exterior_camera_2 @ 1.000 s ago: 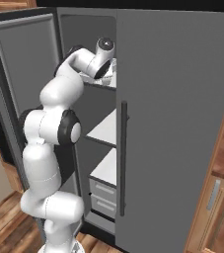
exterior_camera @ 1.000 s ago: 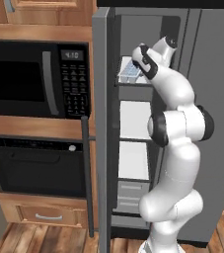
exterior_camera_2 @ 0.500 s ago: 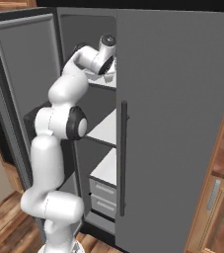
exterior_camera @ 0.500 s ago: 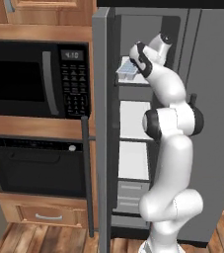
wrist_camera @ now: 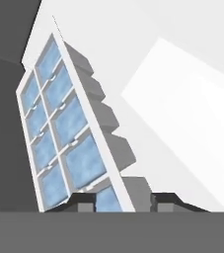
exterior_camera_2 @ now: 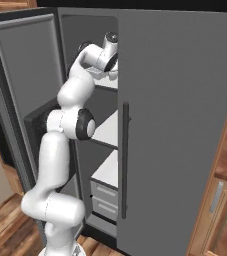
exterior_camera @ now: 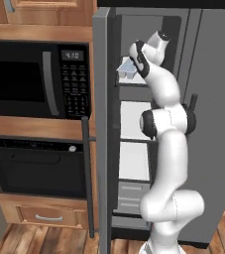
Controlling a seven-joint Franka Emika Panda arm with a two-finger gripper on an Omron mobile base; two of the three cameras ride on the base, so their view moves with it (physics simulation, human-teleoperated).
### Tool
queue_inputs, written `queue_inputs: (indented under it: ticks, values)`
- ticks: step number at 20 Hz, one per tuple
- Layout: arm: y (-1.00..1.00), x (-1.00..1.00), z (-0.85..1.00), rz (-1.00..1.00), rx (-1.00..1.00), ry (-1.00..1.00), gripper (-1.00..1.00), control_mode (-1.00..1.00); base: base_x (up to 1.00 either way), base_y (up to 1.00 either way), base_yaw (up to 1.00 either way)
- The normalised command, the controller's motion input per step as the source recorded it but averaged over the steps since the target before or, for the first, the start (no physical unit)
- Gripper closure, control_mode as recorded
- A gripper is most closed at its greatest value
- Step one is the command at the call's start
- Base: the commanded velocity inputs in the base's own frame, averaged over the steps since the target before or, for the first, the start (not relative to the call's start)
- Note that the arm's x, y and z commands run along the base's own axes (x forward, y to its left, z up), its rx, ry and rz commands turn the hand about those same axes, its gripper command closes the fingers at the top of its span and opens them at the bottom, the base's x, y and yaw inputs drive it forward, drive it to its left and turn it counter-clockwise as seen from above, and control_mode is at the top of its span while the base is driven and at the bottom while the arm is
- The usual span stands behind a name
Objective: The ice cube tray has been filled with water. Take the tray and place it in the freezer to make ice. Close the freezer door after placing the tray.
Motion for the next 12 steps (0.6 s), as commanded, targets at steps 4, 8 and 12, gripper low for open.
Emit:
queue_inputs:
  ticks: [4, 8, 12]
  values:
    - [0.0, 0.46, -0.48, 0.0, -0.07, 0.0, -1.0, -1.0, 0.0, 0.0, 0.0]
    - [0.09, -0.36, -0.68, 0.0, -0.16, -0.05, -1.0, -1.0, 0.0, 0.0, 0.0]
    - [0.4, -1.0, -0.98, 0.0, -0.25, -0.3, -1.0, -1.0, 0.0, 0.0, 0.0]
